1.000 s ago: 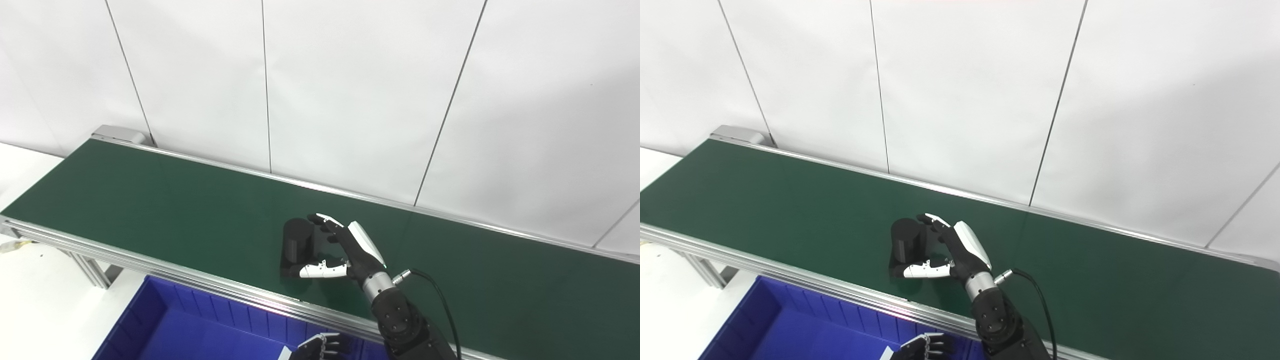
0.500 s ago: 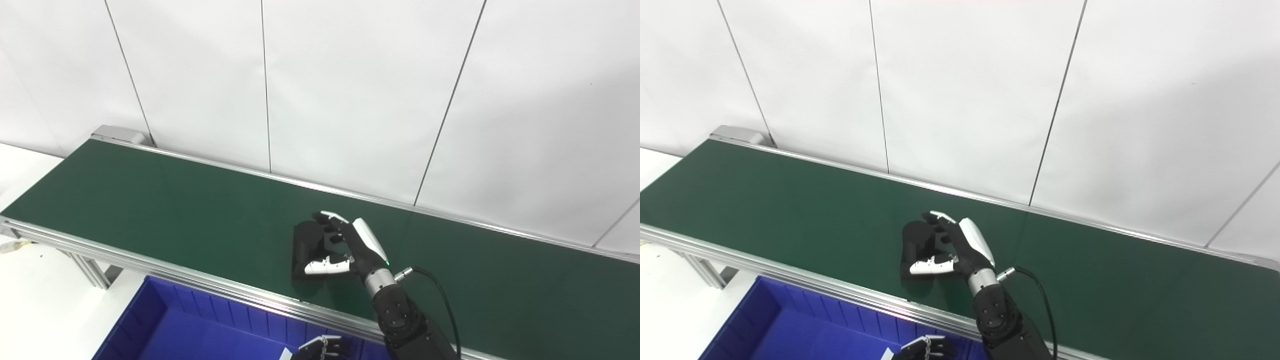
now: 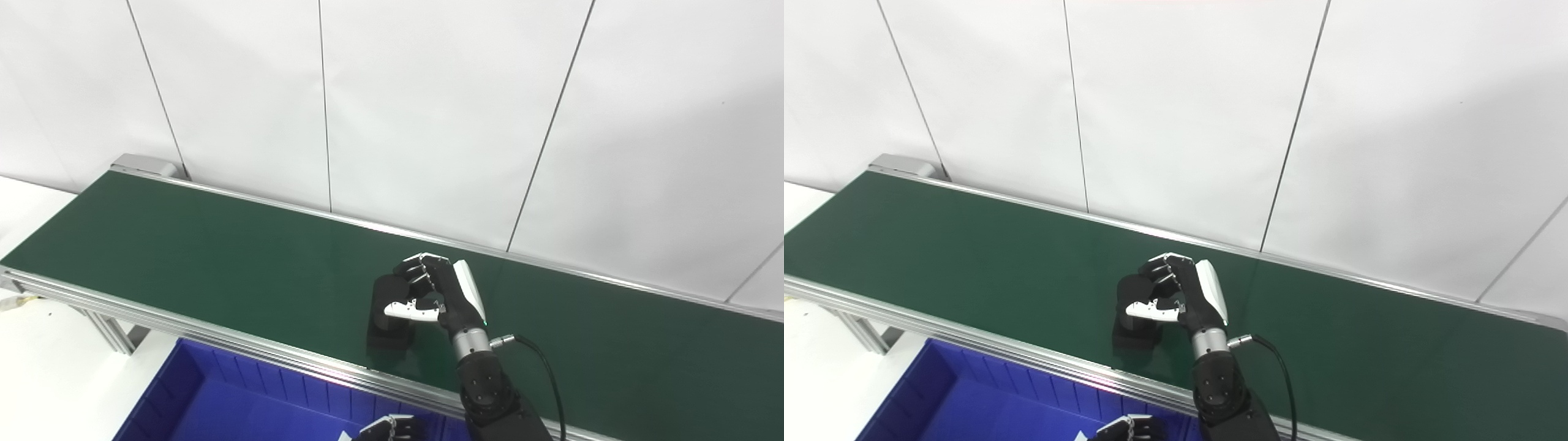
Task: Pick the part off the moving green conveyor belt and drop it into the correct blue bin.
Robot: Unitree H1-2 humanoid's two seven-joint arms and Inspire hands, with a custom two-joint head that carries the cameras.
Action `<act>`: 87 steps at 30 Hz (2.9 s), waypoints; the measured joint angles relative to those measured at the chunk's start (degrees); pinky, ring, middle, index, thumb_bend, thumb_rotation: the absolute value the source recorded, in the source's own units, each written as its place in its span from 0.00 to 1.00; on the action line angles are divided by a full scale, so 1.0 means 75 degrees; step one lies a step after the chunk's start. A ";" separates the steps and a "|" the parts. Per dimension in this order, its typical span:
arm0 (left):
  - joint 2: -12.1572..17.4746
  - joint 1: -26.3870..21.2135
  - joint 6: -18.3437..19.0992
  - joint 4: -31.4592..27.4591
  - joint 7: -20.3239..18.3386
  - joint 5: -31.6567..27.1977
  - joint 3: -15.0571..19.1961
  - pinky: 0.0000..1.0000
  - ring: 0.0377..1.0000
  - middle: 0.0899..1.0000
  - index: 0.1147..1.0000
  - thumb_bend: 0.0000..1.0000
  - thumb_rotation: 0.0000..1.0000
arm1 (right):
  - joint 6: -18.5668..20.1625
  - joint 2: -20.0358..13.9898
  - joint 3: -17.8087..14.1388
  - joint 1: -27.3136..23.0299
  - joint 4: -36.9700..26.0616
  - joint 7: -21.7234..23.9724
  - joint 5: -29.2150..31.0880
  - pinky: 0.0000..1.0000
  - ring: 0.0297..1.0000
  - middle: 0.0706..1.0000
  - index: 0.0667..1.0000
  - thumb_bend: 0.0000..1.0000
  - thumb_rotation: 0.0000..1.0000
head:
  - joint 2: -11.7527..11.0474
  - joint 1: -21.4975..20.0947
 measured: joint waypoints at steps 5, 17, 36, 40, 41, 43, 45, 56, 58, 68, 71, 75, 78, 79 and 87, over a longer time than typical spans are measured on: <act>0.0000 0.0051 0.0000 -0.0059 -0.0083 -0.0065 0.0029 0.58 0.63 0.65 0.65 0.64 0.61 | -0.0001 0.0001 -0.0038 0.0052 -0.0193 0.0001 0.0042 0.47 0.43 0.47 0.48 0.52 0.00 | 0.0047 -0.0047; -0.0035 0.0164 0.0000 -0.0171 -0.0346 -0.0173 0.0153 0.60 0.65 0.66 0.66 0.63 0.63 | -0.0001 -0.0002 -0.0057 0.0140 -0.0472 0.0000 0.0019 0.47 0.43 0.46 0.47 0.52 0.00 | 0.0094 -0.0105; -0.0204 0.0108 -0.0001 0.0061 -0.0804 -0.0498 0.0645 0.60 0.64 0.66 0.67 0.57 0.60 | 0.0114 -0.0452 -0.0728 0.1009 -0.3640 -0.0004 0.0126 0.35 0.44 0.47 0.48 0.50 0.00 | -0.0246 -0.1218; -0.0204 0.0074 -0.0001 0.0150 -0.0919 -0.0505 0.0765 0.60 0.65 0.67 0.67 0.55 0.61 | 0.0399 -0.0575 -0.0975 0.1061 -0.4556 0.0034 0.0135 0.35 0.43 0.48 0.48 0.50 0.00 | -0.0293 -0.1581; -0.0204 0.0055 -0.0001 0.0187 -0.0974 -0.0507 0.0801 0.60 0.65 0.67 0.67 0.54 0.61 | 0.0555 -0.0595 -0.1030 0.1095 -0.4842 0.0078 0.0159 0.35 0.43 0.48 0.48 0.50 0.00 | -0.0293 -0.1582; -0.0205 0.0030 -0.0001 0.0251 -0.1037 -0.0544 0.0870 0.61 0.65 0.67 0.67 0.53 0.62 | 0.0709 -0.0648 -0.1132 0.1115 -0.5262 0.0169 0.0254 0.35 0.43 0.47 0.49 0.50 0.00 | -0.0305 -0.1780; -0.0206 0.0017 -0.0001 0.0257 -0.1134 -0.0583 0.0982 0.61 0.65 0.67 0.68 0.53 0.62 | 0.0936 -0.0763 -0.1260 0.1145 -0.5748 0.0298 0.0325 0.35 0.43 0.48 0.48 0.50 0.00 | -0.0305 -0.1816; -0.0262 -0.0003 -0.0001 0.0283 -0.1800 -0.0835 0.1548 0.64 0.67 0.70 0.70 0.52 0.66 | 0.1858 -0.1194 -0.1627 0.1731 -0.7531 0.0684 0.0237 0.35 0.44 0.48 0.48 0.50 0.00 | -0.0223 -0.2449; -0.0264 0.0001 -0.0001 0.0283 -0.1955 -0.0848 0.1652 0.65 0.68 0.70 0.71 0.52 0.67 | 0.1896 -0.1277 -0.1653 0.1870 -0.7835 0.0744 0.0218 0.35 0.44 0.48 0.48 0.50 0.00 | -0.0223 -0.2602; -0.0296 0.0021 -0.0001 0.0251 -0.2581 -0.1001 0.2192 0.67 0.70 0.73 0.74 0.53 0.76 | 0.2284 -0.1510 -0.1812 0.2774 -0.9099 0.0952 -0.0041 0.35 0.44 0.48 0.47 0.50 0.00 | 0.0269 -0.3234; -0.0301 0.0037 -0.0001 0.0141 -0.2752 -0.1066 0.2310 0.70 0.71 0.74 0.75 0.56 0.77 | 0.2331 -0.1509 -0.1810 0.3195 -0.9328 0.1011 -0.0102 0.35 0.43 0.48 0.48 0.50 0.00 | 0.0713 -0.3526; -0.0310 0.0059 -0.0003 -0.0050 -0.2992 -0.1316 0.2427 0.72 0.73 0.75 0.76 0.60 0.78 | 0.2455 -0.1386 -0.1807 0.3661 -0.9757 0.1020 -0.0120 0.33 0.43 0.49 0.50 0.50 0.00 | 0.0926 -0.3703; -0.0297 0.0072 -0.0003 -0.0060 -0.3163 -0.1491 0.2553 0.72 0.74 0.75 0.77 0.64 0.78 | 0.2464 -0.1184 -0.1759 0.4057 -0.9960 0.1019 -0.0175 0.32 0.43 0.49 0.51 0.49 0.00 | 0.1277 -0.4090; -0.0291 0.0081 -0.0003 -0.0078 -0.3222 -0.1521 0.2596 0.72 0.73 0.75 0.76 0.65 0.78 | 0.2466 -0.1148 -0.1738 0.4162 -1.0002 0.1020 -0.0201 0.32 0.43 0.49 0.51 0.49 0.00 | 0.1301 -0.4113; -0.0242 0.0046 -0.0003 -0.0165 -0.3678 -0.1910 0.2985 0.70 0.71 0.73 0.74 0.67 0.74 | 0.2469 -0.1031 -0.1651 0.4776 -1.0604 0.1048 -0.0524 0.34 0.43 0.48 0.49 0.50 0.00 | 0.1840 -0.4465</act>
